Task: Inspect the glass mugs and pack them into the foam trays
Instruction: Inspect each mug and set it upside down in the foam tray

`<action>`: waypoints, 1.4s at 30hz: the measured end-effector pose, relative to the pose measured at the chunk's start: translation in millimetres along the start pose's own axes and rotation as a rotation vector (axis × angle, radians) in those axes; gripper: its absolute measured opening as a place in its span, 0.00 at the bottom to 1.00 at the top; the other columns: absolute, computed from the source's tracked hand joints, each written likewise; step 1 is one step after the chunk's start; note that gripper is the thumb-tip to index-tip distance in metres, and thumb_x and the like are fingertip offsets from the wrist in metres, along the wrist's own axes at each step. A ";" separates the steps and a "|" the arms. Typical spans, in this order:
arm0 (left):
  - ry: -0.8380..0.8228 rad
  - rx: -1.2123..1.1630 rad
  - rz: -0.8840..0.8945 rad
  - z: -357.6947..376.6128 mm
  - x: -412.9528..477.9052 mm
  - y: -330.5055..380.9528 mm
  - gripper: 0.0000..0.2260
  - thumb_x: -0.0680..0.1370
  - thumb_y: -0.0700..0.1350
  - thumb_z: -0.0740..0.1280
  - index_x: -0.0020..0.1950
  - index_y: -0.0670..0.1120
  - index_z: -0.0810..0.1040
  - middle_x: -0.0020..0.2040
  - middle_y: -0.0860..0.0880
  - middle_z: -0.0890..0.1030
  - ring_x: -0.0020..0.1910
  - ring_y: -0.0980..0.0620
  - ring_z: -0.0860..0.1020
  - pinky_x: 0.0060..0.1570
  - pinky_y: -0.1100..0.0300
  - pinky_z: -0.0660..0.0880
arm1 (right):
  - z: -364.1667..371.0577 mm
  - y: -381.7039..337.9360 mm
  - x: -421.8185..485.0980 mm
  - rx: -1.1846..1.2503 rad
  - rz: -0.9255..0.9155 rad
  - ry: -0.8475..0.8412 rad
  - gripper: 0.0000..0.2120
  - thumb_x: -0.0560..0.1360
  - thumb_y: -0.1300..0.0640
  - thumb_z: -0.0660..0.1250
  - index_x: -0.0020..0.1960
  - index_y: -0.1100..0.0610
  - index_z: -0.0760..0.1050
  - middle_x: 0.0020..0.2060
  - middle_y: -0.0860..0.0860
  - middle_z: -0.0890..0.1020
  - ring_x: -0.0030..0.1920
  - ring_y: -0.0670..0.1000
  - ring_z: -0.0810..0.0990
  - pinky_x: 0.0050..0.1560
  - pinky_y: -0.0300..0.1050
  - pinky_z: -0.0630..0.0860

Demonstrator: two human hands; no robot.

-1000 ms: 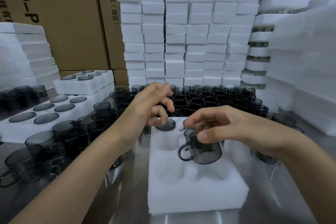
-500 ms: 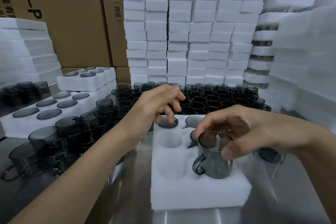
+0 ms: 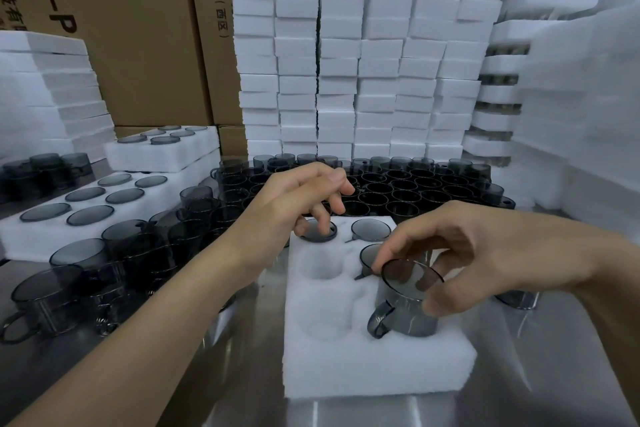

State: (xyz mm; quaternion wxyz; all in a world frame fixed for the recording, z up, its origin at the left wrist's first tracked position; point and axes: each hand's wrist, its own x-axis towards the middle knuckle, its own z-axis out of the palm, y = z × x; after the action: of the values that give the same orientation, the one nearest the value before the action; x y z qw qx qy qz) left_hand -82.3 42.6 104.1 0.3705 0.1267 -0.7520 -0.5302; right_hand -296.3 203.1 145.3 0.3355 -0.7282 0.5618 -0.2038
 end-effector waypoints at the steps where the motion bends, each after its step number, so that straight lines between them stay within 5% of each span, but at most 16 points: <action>1: -0.004 -0.001 0.000 0.1 0.1 -0.3 0.19 0.76 0.63 0.68 0.52 0.50 0.86 0.46 0.48 0.82 0.37 0.52 0.78 0.34 0.67 0.69 | -0.2 -0.6 -1.5 -0.042 0.008 0.008 0.22 0.70 0.57 0.82 0.62 0.46 0.85 0.55 0.49 0.86 0.56 0.47 0.85 0.55 0.40 0.80; 6: -0.015 0.001 0.004 0.7 0.4 -2.3 0.18 0.76 0.63 0.69 0.51 0.49 0.86 0.46 0.47 0.81 0.37 0.53 0.78 0.34 0.66 0.69 | 6.0 -7.3 0.6 -0.195 0.057 0.002 0.23 0.67 0.44 0.84 0.61 0.36 0.84 0.53 0.41 0.85 0.48 0.40 0.83 0.45 0.31 0.76; 11: -0.018 0.028 0.014 0.2 1.5 -4.6 0.18 0.76 0.62 0.69 0.51 0.50 0.87 0.46 0.47 0.81 0.37 0.53 0.78 0.33 0.65 0.68 | 2.9 -6.2 -3.3 -0.199 0.038 0.098 0.28 0.63 0.35 0.84 0.62 0.34 0.83 0.56 0.42 0.84 0.52 0.47 0.83 0.47 0.38 0.80; 15: -0.011 0.036 0.021 -1.8 1.6 -5.9 0.17 0.76 0.62 0.69 0.51 0.50 0.87 0.46 0.48 0.82 0.37 0.53 0.78 0.34 0.66 0.68 | 7.1 -8.9 0.8 -0.195 0.094 0.060 0.24 0.62 0.34 0.84 0.57 0.34 0.85 0.50 0.44 0.85 0.43 0.43 0.82 0.48 0.49 0.81; 18: -0.014 0.052 0.027 -1.7 1.6 -6.0 0.18 0.76 0.62 0.68 0.52 0.49 0.86 0.46 0.47 0.81 0.37 0.52 0.78 0.34 0.66 0.69 | 8.7 -9.3 2.3 -0.207 0.121 0.054 0.22 0.62 0.34 0.84 0.54 0.32 0.85 0.45 0.40 0.85 0.40 0.41 0.81 0.41 0.39 0.77; 24: -0.011 0.063 0.062 5.5 0.0 -6.9 0.22 0.76 0.59 0.69 0.51 0.40 0.84 0.42 0.48 0.81 0.35 0.52 0.77 0.35 0.67 0.70 | 9.1 -4.8 3.7 -0.259 0.140 0.071 0.21 0.62 0.34 0.84 0.53 0.32 0.84 0.46 0.41 0.85 0.44 0.47 0.84 0.48 0.51 0.80; 28: 0.065 0.195 0.126 21.8 -6.1 -16.6 0.20 0.81 0.51 0.70 0.34 0.40 0.73 0.30 0.45 0.71 0.31 0.52 0.69 0.35 0.62 0.68 | 11.3 -3.7 -2.4 -0.266 0.132 0.098 0.20 0.65 0.38 0.84 0.55 0.36 0.85 0.50 0.36 0.85 0.44 0.46 0.83 0.47 0.46 0.80; 33: 0.074 0.389 0.133 29.0 -9.6 -29.2 0.25 0.81 0.48 0.69 0.32 0.45 0.59 0.29 0.52 0.59 0.31 0.54 0.59 0.33 0.62 0.60 | 45.2 28.5 -37.3 -0.165 -0.007 0.583 0.13 0.72 0.37 0.77 0.55 0.39 0.85 0.50 0.41 0.84 0.45 0.47 0.83 0.40 0.34 0.75; 35: 0.056 0.477 0.103 29.8 -10.1 -30.6 0.25 0.82 0.47 0.69 0.33 0.47 0.57 0.29 0.53 0.58 0.30 0.54 0.58 0.32 0.59 0.60 | 52.4 51.1 -57.3 -0.105 -0.050 0.886 0.04 0.76 0.48 0.78 0.50 0.45 0.86 0.45 0.47 0.85 0.42 0.51 0.82 0.39 0.41 0.75; 37: -0.005 0.706 0.073 32.7 -8.9 -29.4 0.22 0.81 0.46 0.69 0.34 0.45 0.59 0.28 0.52 0.58 0.29 0.53 0.58 0.32 0.56 0.59 | 47.7 73.7 -78.3 -0.098 0.009 1.111 0.09 0.76 0.61 0.77 0.47 0.47 0.85 0.41 0.47 0.85 0.39 0.51 0.80 0.38 0.45 0.75; 39: -0.084 0.946 0.063 36.2 -5.4 -23.3 0.17 0.78 0.48 0.66 0.36 0.45 0.61 0.28 0.49 0.61 0.30 0.50 0.59 0.31 0.55 0.59 | 37.3 87.0 -94.2 -0.098 0.113 1.226 0.12 0.76 0.66 0.76 0.46 0.49 0.83 0.40 0.47 0.84 0.39 0.51 0.79 0.37 0.43 0.73; 42: -0.183 1.058 0.066 35.8 -0.4 -12.2 0.14 0.76 0.49 0.62 0.37 0.46 0.60 0.30 0.47 0.63 0.33 0.48 0.59 0.30 0.54 0.59 | 29.5 94.8 -98.2 -0.112 0.212 1.192 0.06 0.74 0.53 0.78 0.49 0.47 0.83 0.43 0.48 0.84 0.43 0.49 0.79 0.38 0.37 0.73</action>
State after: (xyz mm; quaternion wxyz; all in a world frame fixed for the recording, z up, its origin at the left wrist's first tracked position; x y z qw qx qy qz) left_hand -109.3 63.1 87.2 0.2055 0.2260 -0.9492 -0.0757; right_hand -369.1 290.9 64.8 -0.0573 -0.4456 0.7321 -0.5121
